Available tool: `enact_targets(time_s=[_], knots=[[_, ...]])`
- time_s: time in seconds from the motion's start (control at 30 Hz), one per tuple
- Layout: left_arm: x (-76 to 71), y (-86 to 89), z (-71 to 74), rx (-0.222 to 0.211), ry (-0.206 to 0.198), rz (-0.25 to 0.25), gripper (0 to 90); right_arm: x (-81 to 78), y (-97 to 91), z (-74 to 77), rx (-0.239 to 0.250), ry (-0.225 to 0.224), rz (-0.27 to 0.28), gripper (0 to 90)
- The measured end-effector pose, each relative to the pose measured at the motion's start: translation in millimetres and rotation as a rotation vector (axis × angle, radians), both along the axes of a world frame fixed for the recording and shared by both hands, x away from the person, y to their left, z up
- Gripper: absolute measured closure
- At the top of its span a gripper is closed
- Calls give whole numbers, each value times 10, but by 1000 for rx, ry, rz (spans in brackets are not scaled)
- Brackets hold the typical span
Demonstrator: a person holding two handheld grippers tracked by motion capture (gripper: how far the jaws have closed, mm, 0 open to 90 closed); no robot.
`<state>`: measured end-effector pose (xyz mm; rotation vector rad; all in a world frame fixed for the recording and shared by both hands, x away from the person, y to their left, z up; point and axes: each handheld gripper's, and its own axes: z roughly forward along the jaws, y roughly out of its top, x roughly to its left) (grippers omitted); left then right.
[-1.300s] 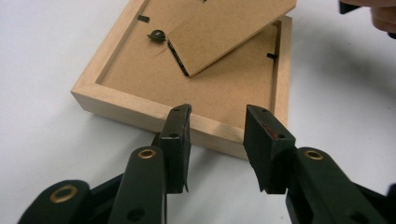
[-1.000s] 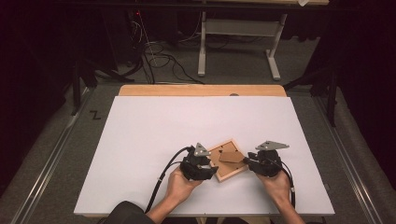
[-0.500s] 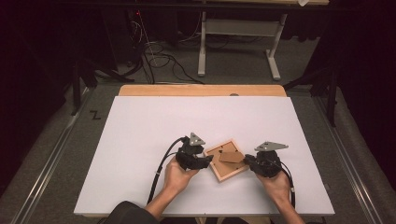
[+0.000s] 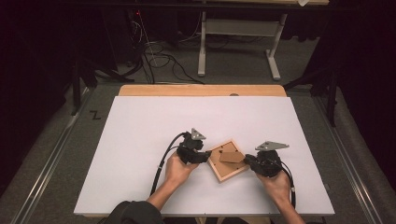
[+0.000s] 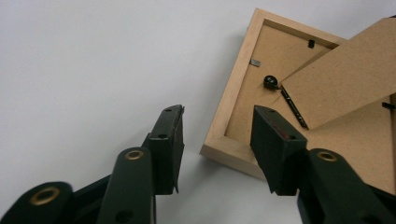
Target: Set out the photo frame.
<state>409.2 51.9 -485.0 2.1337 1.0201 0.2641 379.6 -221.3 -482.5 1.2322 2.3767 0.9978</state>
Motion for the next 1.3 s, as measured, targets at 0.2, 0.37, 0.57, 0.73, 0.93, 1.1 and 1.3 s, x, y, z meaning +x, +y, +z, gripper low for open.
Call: enact_targets(time_s=[0.2, 0.37, 0.57, 0.73, 0.93, 1.1, 1.3], knots=[[26, -23, -16, 4, 9, -7, 628, 8, -9, -7, 8, -1, -3, 823], [32, -38, -28, -6, 18, -11, 659, 15, -17, -11, 15, 4, -6, 823], [38, -54, -31, 4, 8, -20, 729, 15, -18, -15, 16, 3, -8, 823], [47, -41, -32, -1, 5, -21, 784, 2, -3, -9, 3, -7, -14, 818], [24, -39, -19, 4, 7, -31, 792, 5, 12, -5, -3, -20, -28, 775], [4, -43, -12, 7, 12, -35, 796, 45, 34, -12, 5, -19, -39, 756], [-33, -42, 0, 27, 13, -54, 801, 75, 48, -18, 23, -6, -28, 806]])
